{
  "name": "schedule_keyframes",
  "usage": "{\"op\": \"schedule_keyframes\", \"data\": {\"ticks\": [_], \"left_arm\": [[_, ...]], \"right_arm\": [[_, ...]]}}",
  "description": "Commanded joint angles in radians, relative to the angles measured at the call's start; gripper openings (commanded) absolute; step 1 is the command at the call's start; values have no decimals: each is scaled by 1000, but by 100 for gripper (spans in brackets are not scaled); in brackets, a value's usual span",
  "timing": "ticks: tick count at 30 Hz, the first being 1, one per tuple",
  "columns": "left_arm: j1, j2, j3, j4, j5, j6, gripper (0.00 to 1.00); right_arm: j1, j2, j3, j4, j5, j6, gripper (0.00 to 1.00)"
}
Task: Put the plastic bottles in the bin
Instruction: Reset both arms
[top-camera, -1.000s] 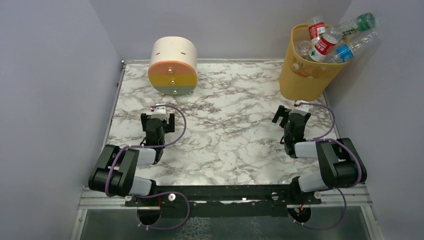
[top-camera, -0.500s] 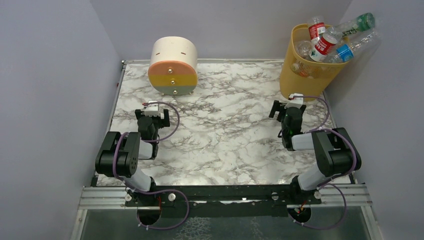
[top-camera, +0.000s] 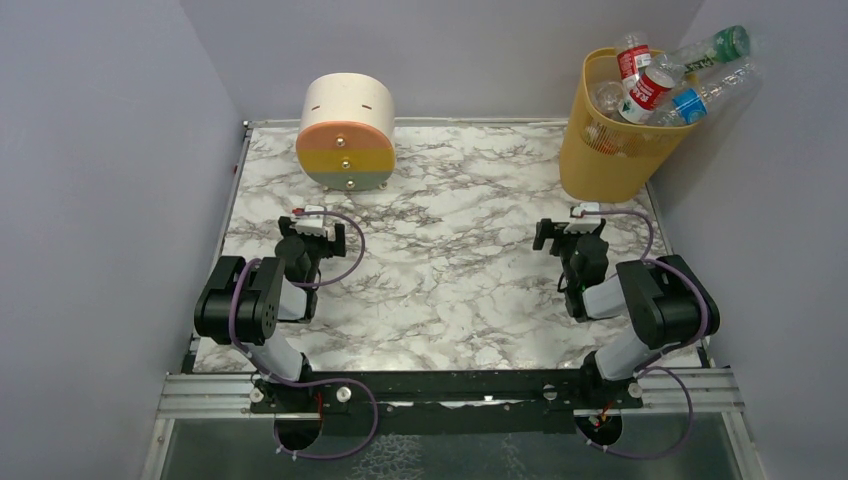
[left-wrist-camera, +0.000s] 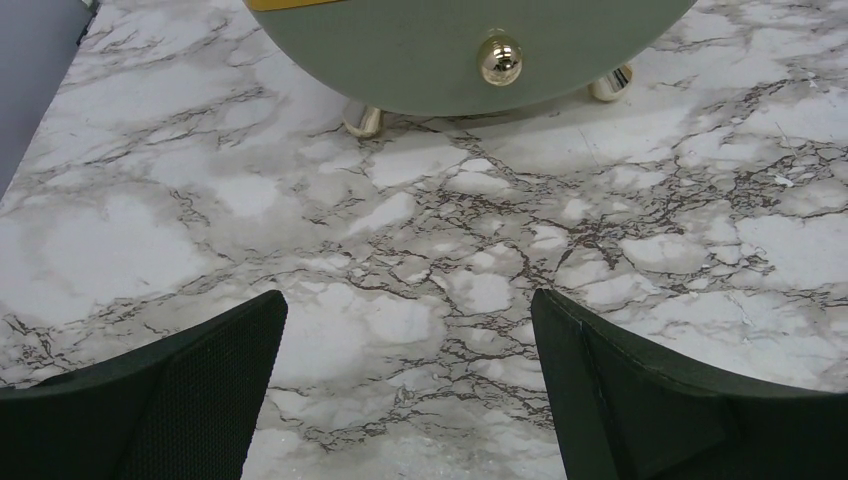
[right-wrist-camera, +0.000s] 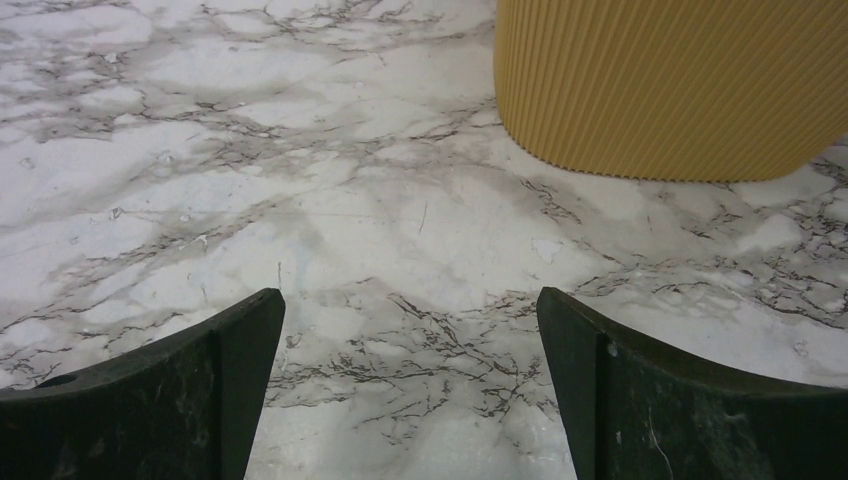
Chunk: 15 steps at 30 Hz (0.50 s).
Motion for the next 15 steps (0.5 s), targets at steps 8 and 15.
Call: {"op": "schedule_keyframes", "data": {"ticks": [8, 15], "left_arm": [[6, 6, -2, 53, 38, 6, 99], [5, 7, -1, 52, 32, 1, 99]], "right_arm": [[17, 42, -15, 118, -19, -23, 99], [17, 36, -17, 109, -19, -20, 99]]}}
